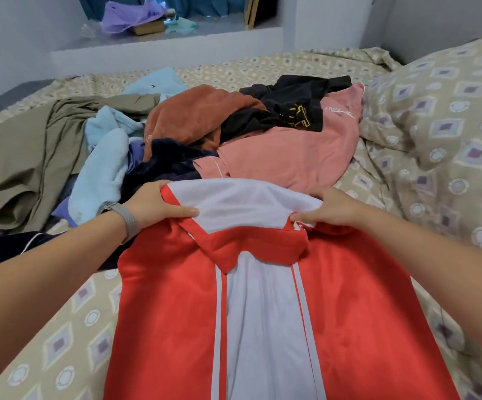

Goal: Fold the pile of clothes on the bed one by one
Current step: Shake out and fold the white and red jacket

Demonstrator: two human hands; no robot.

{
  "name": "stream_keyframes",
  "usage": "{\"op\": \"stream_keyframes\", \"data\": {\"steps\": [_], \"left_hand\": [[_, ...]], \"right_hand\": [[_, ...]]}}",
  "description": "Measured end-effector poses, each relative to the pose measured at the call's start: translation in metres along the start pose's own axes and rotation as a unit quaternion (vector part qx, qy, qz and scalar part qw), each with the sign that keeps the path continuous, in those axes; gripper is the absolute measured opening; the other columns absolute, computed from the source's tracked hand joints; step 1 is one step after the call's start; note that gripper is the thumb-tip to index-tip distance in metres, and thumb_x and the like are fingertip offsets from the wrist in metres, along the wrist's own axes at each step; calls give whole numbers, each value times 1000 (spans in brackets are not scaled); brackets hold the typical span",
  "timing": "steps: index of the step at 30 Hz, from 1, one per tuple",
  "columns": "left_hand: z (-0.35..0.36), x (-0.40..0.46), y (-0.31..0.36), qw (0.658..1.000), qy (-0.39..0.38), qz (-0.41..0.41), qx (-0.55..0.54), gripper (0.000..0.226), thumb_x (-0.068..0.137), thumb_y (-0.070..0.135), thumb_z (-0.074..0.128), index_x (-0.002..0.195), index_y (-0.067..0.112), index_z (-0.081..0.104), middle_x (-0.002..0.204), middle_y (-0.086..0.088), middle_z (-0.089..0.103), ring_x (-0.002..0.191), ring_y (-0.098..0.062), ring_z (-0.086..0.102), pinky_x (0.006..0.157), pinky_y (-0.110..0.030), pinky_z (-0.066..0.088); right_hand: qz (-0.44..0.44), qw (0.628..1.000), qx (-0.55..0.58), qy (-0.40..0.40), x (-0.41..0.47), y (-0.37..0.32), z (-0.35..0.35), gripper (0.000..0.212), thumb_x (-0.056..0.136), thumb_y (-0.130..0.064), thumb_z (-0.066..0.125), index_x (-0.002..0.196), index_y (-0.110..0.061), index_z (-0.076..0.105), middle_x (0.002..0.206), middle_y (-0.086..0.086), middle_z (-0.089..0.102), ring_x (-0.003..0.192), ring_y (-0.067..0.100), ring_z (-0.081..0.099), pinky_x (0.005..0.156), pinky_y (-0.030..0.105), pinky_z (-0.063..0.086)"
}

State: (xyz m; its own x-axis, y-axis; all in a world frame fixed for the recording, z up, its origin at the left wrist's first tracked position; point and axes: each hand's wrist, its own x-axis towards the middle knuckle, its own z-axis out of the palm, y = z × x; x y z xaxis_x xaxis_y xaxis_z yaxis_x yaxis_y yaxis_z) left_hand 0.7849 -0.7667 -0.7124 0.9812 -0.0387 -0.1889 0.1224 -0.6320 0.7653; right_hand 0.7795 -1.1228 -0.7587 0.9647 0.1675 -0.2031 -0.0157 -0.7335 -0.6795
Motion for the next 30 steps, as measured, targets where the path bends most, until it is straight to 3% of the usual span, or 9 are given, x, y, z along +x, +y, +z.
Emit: {"op": "stream_keyframes", "data": {"steps": [2,5,10,14,17,21,24,27,30], "left_hand": [[-3,-9,-6,993,-57,-9,-103,82,27,41,97,101,17,75,96,-6,75,92,-24,72,82,-37,58],[2,-28,-3,986,-113,9,-118,52,50,17,91,100,15,76,96,-9,75,90,-24,72,76,-34,59],[6,-43,5,991,-52,120,41,32,56,19,94,81,20,73,73,12,73,68,5,61,71,-25,53],[-17,-44,56,962,6,194,190,48,41,66,64,65,24,64,62,8,63,59,-1,55,63,-30,42],[-50,-32,108,942,83,245,214,66,37,66,58,71,10,67,72,-11,67,72,-23,59,69,-37,46],[-76,-32,156,929,188,248,200,44,62,42,80,83,5,70,76,-10,59,78,-17,54,62,-29,30],[-69,-47,130,946,146,249,145,58,50,54,71,89,10,70,85,-9,70,87,-27,66,71,-33,47],[-50,-81,82,956,83,264,93,42,54,61,63,76,24,62,74,8,64,68,5,57,68,-29,47],[-21,-129,40,955,113,269,47,29,66,57,63,71,29,56,68,8,62,64,4,54,60,-16,40]], "right_hand": [[-36,999,-27,-22,-5,-5,4,29,71,-42,83,88,-26,65,74,-17,64,67,0,57,61,19,44],[-93,992,-78,-40,-12,-13,6,24,83,-28,76,99,-14,65,76,-12,64,76,11,57,73,28,43],[-137,978,-140,75,-30,-29,-15,28,86,-14,69,113,-7,66,113,10,69,107,28,62,80,32,41],[-158,957,-214,112,-38,-60,-51,27,86,-12,68,111,-4,65,113,15,68,106,32,61,75,32,37],[-166,940,-244,173,-38,-93,-91,21,84,-18,67,104,-11,65,108,13,68,106,34,60,81,37,43],[-151,919,-205,303,-43,-128,-131,23,80,-24,57,100,-15,65,105,15,68,100,37,62,83,47,49],[-146,925,-222,271,-59,-128,-124,21,81,-20,69,101,-12,66,102,14,69,99,34,61,80,40,46],[-165,939,-217,211,-88,-106,-93,21,83,-24,70,100,-12,65,95,8,68,92,29,60,68,35,41],[-190,935,-191,231,-122,-85,-58,28,77,-30,57,96,-11,65,92,5,69,81,25,60,64,33,45]]}}
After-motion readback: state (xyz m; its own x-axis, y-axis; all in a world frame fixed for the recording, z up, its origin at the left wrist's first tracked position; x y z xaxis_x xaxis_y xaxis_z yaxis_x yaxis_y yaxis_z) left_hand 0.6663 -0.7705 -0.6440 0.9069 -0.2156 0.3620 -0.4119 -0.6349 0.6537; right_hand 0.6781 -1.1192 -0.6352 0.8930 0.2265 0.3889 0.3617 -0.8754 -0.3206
